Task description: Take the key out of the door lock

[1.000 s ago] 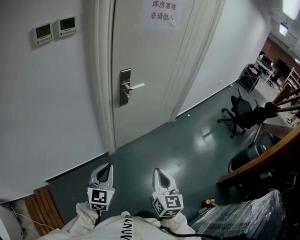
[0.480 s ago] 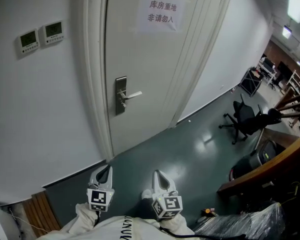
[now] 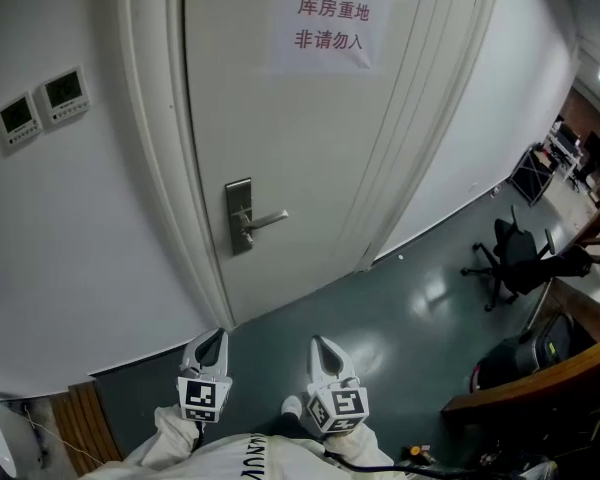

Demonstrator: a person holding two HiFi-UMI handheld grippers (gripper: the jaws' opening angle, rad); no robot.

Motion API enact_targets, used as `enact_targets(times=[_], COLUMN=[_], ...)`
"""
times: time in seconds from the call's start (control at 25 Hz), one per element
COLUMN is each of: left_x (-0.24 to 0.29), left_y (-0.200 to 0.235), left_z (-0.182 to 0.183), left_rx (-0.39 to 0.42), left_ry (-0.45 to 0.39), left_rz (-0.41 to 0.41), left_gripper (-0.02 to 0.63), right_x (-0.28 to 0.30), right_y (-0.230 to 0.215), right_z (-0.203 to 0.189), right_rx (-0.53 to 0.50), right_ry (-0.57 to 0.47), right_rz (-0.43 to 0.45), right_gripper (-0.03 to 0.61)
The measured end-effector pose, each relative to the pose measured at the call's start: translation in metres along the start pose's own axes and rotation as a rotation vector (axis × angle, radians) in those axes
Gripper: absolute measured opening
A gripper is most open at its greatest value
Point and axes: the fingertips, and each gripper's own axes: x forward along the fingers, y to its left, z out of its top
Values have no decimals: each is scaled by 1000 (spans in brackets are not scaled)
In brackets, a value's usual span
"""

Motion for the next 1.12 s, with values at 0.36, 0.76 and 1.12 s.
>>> enact_targets(times=[0.36, 0.76, 1.12], left_x=[69, 92, 87], left_y=[10, 17, 53], left_z=[17, 16, 4], left_rx=[-27, -13, -43], left_ry=[4, 47, 63], left_rz=[110, 230, 298], left_gripper=[0, 0, 0], right_x=[66, 118, 159], right_y=[-47, -68, -36], right_z=[20, 17, 13], right_rx=[-18, -2, -20], right_ry=[25, 62, 88], right_rz=[111, 228, 302], right_gripper=[2, 2, 2])
